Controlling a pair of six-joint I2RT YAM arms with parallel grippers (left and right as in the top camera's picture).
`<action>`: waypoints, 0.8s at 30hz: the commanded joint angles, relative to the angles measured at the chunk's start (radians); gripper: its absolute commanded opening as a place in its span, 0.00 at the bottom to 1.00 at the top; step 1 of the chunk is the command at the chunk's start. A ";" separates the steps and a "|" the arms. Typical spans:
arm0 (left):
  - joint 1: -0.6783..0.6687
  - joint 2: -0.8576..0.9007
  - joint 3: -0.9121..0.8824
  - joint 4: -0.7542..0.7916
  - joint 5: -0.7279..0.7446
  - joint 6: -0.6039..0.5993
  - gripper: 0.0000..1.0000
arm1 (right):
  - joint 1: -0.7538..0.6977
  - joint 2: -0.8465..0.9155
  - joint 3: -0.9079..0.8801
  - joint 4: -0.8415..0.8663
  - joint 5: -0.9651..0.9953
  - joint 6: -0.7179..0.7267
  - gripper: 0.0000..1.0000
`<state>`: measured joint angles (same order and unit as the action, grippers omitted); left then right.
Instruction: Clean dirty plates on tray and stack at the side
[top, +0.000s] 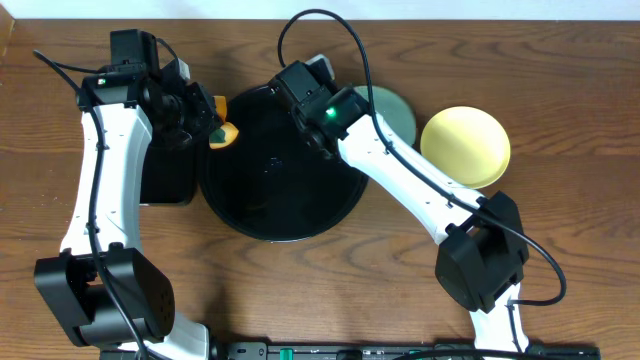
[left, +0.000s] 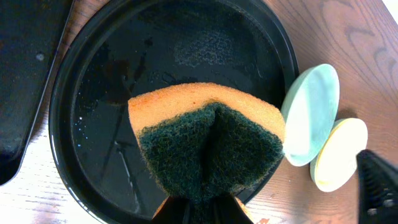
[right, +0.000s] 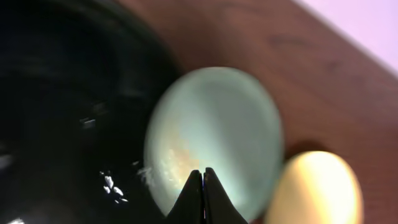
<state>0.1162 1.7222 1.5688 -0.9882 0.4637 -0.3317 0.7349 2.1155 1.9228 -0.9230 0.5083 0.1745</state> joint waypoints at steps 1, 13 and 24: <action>0.002 0.005 -0.003 -0.003 -0.012 0.021 0.07 | -0.046 -0.034 -0.006 -0.002 -0.216 0.029 0.01; 0.002 0.005 -0.003 -0.003 -0.012 0.021 0.07 | -0.312 -0.034 -0.006 -0.053 -0.684 0.030 0.52; 0.002 0.005 -0.003 -0.003 -0.012 0.021 0.08 | -0.369 0.068 -0.007 -0.053 -0.640 0.185 0.55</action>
<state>0.1162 1.7226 1.5684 -0.9882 0.4637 -0.3317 0.3740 2.1349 1.9228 -0.9840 -0.0937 0.3084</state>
